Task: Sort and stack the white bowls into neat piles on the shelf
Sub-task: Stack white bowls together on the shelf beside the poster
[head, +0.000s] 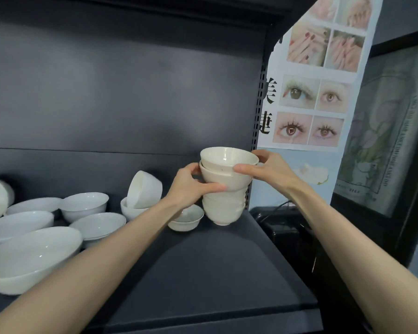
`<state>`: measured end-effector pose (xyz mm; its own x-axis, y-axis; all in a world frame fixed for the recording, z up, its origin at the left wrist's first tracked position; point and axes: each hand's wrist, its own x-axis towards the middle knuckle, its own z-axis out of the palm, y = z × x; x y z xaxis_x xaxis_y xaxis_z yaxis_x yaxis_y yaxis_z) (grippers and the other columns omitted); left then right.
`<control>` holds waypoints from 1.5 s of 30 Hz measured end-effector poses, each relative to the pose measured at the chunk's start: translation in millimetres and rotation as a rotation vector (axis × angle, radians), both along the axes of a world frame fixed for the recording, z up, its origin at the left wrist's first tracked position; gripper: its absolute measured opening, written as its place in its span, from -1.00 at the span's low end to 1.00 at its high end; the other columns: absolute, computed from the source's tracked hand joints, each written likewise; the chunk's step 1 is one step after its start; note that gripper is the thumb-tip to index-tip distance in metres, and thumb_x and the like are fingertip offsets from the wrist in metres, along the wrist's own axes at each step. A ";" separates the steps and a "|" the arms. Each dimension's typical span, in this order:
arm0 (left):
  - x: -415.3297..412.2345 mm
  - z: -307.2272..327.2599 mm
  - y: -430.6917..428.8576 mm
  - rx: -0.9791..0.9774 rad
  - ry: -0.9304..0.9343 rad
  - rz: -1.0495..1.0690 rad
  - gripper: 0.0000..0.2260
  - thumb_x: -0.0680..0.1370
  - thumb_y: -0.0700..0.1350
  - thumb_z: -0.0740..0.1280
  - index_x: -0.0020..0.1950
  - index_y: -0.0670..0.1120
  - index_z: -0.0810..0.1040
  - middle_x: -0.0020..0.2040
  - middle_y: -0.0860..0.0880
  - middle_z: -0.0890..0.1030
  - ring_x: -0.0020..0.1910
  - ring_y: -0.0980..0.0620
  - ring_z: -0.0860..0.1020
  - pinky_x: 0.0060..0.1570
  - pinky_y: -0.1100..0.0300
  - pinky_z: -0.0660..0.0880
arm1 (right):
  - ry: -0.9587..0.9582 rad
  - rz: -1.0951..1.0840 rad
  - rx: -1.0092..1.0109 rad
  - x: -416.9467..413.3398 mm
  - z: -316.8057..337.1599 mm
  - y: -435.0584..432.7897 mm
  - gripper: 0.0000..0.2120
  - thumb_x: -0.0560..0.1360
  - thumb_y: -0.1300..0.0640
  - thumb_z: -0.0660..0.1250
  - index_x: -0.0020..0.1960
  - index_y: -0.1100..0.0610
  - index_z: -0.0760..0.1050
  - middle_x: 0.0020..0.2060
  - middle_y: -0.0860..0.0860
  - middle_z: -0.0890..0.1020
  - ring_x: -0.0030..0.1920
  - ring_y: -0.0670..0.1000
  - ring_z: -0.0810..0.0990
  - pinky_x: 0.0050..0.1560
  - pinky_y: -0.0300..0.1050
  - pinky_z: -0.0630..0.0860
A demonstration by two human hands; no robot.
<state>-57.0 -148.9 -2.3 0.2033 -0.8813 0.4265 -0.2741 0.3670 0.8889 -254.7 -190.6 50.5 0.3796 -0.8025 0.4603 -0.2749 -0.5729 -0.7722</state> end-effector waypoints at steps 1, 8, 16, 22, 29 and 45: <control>-3.5 2.0 -9.5 -0.006 0.006 0.019 -0.44 0.23 -0.13 0.63 0.17 -0.09 0.52 0.06 0.02 0.64 0.04 0.02 0.63 0.09 0.08 0.58 | 0.004 0.012 -0.010 -2.1 2.2 -9.9 -0.71 0.32 0.05 0.55 -0.09 -0.03 0.47 -0.09 -0.10 0.61 0.06 0.02 0.61 0.17 0.02 0.55; -11.1 0.9 -65.9 0.007 0.000 0.055 -0.36 0.24 -0.15 0.63 0.27 -0.12 0.48 0.12 0.00 0.63 0.09 0.10 0.60 0.09 0.22 0.54 | -0.007 0.033 0.050 -4.6 -3.1 -80.9 -0.25 0.18 -0.09 0.61 0.25 0.12 0.41 0.08 0.03 0.61 0.09 0.00 0.61 0.15 -0.05 0.55; -7.3 -16.1 -88.1 0.103 -0.053 0.050 -0.46 0.29 -0.09 0.60 0.20 0.01 0.47 0.10 0.10 0.60 0.10 0.17 0.55 0.08 0.26 0.49 | -0.009 0.097 0.097 -0.4 -30.0 -116.2 -0.75 0.35 0.08 0.55 -0.14 -0.05 0.46 -0.16 -0.13 0.61 -0.12 -0.12 0.60 -0.04 -0.19 0.56; -3.8 -25.5 -88.1 0.130 -0.042 0.022 -0.55 0.35 -0.11 0.56 0.18 0.00 0.51 0.05 0.09 0.64 0.03 0.18 0.60 -0.05 0.34 0.52 | -0.010 0.094 0.115 2.5 -44.9 -124.1 -0.72 0.34 0.06 0.55 -0.15 -0.07 0.44 -0.16 -0.17 0.59 -0.13 -0.22 0.57 -0.10 -0.33 0.52; -0.9 -29.3 -87.2 0.103 -0.008 -0.012 -0.60 0.36 -0.16 0.55 0.13 0.00 0.51 0.02 0.10 0.66 -0.06 0.25 0.64 -0.13 0.40 0.54 | -0.036 0.102 0.156 4.0 -53.1 -130.0 -0.35 0.32 -0.01 0.55 0.31 0.17 0.40 -0.01 -0.11 0.56 -0.08 -0.26 0.52 -0.17 -0.38 0.44; 4.3 -32.7 -90.7 0.067 -0.010 -0.032 -0.63 0.38 -0.22 0.53 0.14 -0.07 0.54 0.04 0.05 0.67 -0.02 0.16 0.65 -0.09 0.35 0.56 | -0.011 0.111 0.141 6.3 -46.9 -121.0 -0.72 0.33 0.04 0.55 -0.08 -0.04 0.48 -0.13 -0.14 0.62 -0.12 -0.20 0.60 -0.19 -0.38 0.53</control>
